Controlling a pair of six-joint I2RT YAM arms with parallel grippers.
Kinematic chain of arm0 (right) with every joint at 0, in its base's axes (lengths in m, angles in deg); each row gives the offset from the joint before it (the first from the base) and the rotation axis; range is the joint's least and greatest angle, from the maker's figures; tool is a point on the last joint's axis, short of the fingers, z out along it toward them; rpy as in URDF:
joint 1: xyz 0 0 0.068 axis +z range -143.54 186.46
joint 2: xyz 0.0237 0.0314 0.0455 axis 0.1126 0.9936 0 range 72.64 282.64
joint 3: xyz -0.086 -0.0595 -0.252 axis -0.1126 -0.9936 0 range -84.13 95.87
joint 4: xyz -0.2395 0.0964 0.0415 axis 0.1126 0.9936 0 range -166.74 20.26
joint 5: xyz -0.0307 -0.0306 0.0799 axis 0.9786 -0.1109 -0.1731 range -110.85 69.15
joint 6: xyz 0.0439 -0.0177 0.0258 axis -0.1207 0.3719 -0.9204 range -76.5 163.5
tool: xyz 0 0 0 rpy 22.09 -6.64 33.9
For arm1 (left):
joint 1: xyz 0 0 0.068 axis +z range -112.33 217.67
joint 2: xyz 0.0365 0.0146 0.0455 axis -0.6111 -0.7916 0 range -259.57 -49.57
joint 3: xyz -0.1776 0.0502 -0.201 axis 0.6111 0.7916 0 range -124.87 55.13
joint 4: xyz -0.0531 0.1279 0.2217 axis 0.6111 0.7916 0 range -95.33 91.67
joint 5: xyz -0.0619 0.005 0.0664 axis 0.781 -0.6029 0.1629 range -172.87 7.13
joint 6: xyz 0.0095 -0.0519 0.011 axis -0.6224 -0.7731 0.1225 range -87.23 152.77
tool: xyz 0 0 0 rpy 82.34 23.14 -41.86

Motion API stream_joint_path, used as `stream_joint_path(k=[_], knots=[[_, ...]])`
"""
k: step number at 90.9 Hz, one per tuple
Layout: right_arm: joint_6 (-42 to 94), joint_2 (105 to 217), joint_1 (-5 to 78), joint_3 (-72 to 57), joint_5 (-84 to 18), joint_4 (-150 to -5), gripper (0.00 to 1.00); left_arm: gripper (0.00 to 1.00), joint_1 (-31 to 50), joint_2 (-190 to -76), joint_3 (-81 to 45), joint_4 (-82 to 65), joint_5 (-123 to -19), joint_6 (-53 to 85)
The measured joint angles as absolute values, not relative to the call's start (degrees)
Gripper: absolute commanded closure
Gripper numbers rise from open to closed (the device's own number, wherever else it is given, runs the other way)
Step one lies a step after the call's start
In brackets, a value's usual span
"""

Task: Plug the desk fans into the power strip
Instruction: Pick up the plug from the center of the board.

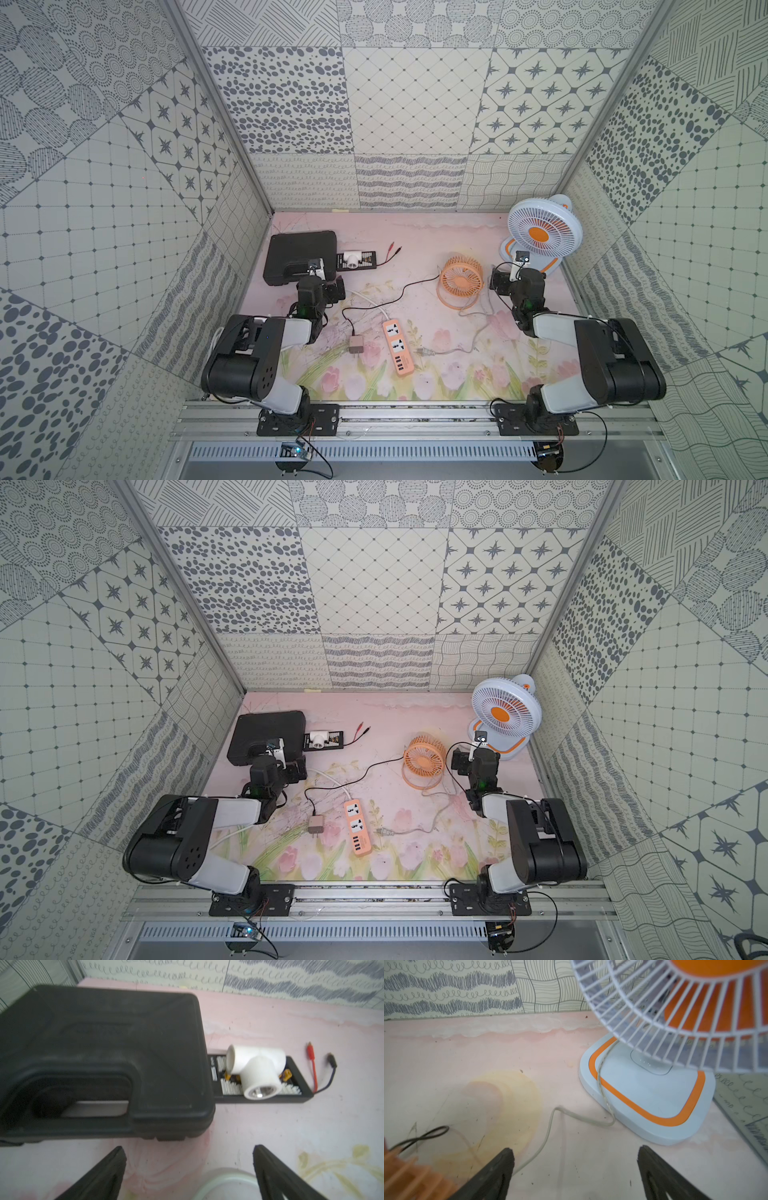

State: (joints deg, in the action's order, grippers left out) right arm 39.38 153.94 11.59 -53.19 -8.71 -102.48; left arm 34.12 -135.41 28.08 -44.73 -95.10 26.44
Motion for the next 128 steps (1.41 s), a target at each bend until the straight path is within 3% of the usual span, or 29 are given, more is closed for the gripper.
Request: stream_joint_path(k=[6, 11, 20, 29, 42, 51, 58, 70, 83, 101, 128], knots=[[36.3, 147.8, 13.0, -47.5, -6.3, -95.2, 0.03, 0.08, 34.1, -131.7, 23.1, -38.7, -97.0, 25.1], [31.7, 141.4, 13.9, -46.5, -4.5, -94.3, 0.03, 0.17, 34.1, -128.2, 18.2, -32.6, -98.5, 23.0], [20.1, 131.6, 11.8, -46.3, -2.8, -86.1, 0.10, 0.24, 34.0, -122.7, 10.4, -20.3, -100.7, 16.5], [12.9, 130.0, 10.4, -42.4, -3.0, -73.2, 0.03, 0.29, 32.9, -117.1, 6.4, -7.7, -101.2, 9.0], [8.1, 137.2, 23.7, -32.1, 1.0, -53.2, 0.03, 0.27, 21.6, -108.7, 9.2, 7.2, -100.0, -0.8], [5.8, 139.1, 34.2, -28.9, 3.6, -44.7, 0.03, 0.33, 11.4, -106.1, 13.1, 15.1, -99.0, -6.9], [3.6, 138.3, 37.8, -28.9, 3.7, -40.4, 0.03, 0.36, 5.7, -105.2, 16.5, 19.8, -98.2, -11.4], [1.2, 132.2, 38.3, -34.5, 2.5, -41.4, 0.03, 0.38, -0.2, -104.4, 21.1, 26.5, -96.7, -17.6], [-1.2, 125.8, 36.8, -40.3, -3.2, -42.4, 0.15, 0.40, -2.8, -105.1, 23.5, 30.1, -94.8, -21.8], [-1.3, 130.4, 36.5, -39.8, -14.1, -45.3, 0.27, 0.38, -3.6, -109.0, 24.5, 31.3, -93.8, -24.5], [-0.8, 134.6, 45.9, -39.8, -18.3, -45.5, 0.28, 0.41, -3.6, -117.7, 22.4, 28.8, -93.8, -24.9]])
